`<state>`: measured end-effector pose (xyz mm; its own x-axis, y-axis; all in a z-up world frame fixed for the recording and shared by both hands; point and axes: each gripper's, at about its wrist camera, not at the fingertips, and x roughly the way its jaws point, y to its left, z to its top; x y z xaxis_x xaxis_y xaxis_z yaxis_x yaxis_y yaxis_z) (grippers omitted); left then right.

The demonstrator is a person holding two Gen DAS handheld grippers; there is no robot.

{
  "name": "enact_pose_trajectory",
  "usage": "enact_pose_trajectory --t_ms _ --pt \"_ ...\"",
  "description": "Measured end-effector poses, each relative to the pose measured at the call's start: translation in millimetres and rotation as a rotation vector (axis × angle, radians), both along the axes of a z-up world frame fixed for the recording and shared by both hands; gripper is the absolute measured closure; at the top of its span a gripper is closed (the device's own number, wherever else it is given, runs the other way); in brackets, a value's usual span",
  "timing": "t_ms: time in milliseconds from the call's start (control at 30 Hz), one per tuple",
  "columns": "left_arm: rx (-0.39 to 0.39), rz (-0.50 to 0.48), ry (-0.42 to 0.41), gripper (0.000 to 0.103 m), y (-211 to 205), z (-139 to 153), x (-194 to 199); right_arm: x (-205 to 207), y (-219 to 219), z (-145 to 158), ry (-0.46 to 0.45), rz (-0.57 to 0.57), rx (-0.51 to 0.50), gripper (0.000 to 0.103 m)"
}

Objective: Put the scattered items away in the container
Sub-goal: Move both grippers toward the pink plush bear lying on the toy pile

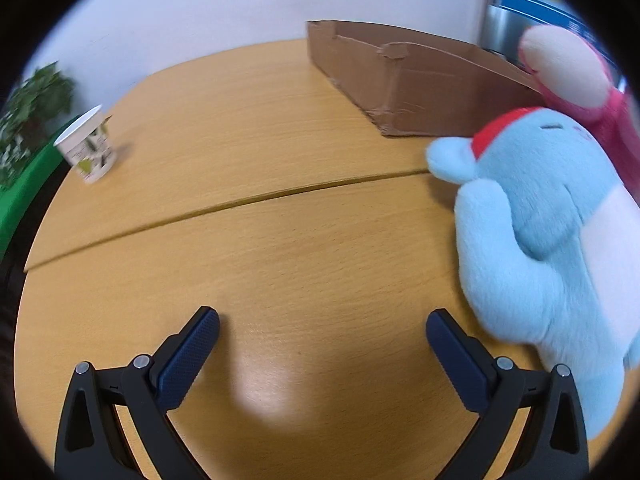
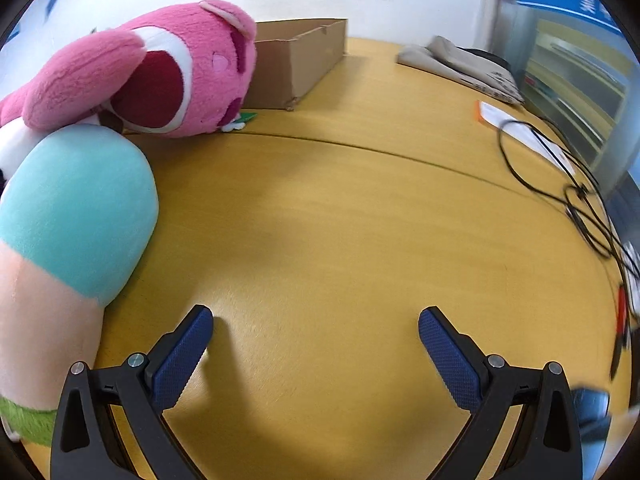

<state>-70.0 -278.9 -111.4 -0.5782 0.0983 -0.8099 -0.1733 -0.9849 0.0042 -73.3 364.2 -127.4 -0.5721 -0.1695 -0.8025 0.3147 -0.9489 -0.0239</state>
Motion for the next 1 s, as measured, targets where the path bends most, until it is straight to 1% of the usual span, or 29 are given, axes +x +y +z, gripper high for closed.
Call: enact_pose_trajectory --t_ms 100,200,300,367,433,500,567,700,767,867,933,1000 --pt "0.001 0.034 0.0 0.0 0.0 -0.5 4.2 8.5 0.4 0.4 0.001 -0.059 -0.014 0.0" --pt "0.002 0.056 0.0 0.0 -2.7 -0.5 18.3 27.2 -4.0 7.2 0.001 -0.066 -0.091 0.0" --pt "0.007 0.157 -0.001 0.001 -5.9 7.1 46.5 59.3 -3.7 30.5 0.054 -0.078 -0.162 0.0" --pt "0.027 0.214 0.054 0.001 -2.5 25.4 77.0 82.2 -5.6 52.6 0.093 -0.093 -0.189 0.0" --pt "0.035 0.234 0.149 0.001 12.9 51.3 108.5 99.2 -14.8 69.5 0.115 -0.094 -0.205 0.0" --pt "0.045 0.237 0.229 0.001 35.7 75.7 132.7 110.6 -30.5 81.0 0.126 -0.064 -0.227 0.0" --pt "0.064 0.216 0.264 0.001 66.6 95.2 150.0 118.0 -52.2 88.4 0.138 -0.016 -0.254 0.0" --pt "0.1 0.095 0.304 0.001 142.8 114.4 163.1 118.7 -89.5 95.4 0.161 0.012 -0.263 0.0" --pt "0.116 0.032 0.304 0.001 180.3 117.2 162.3 118.5 -108.4 98.5 0.19 0.021 -0.228 0.0" --pt "0.133 -0.041 0.264 0.001 231.1 114.1 163.1 118.9 -129.8 106.3 0.231 0.001 -0.162 0.0" --pt "0.146 -0.092 0.25 0.001 255.5 112.4 165.3 122.8 -135.8 110.7 0.241 0.015 -0.151 0.0" --pt "0.156 -0.152 0.255 0.001 271.0 114.9 169.3 127.2 -134.8 112.7 0.229 0.023 -0.153 0.0"
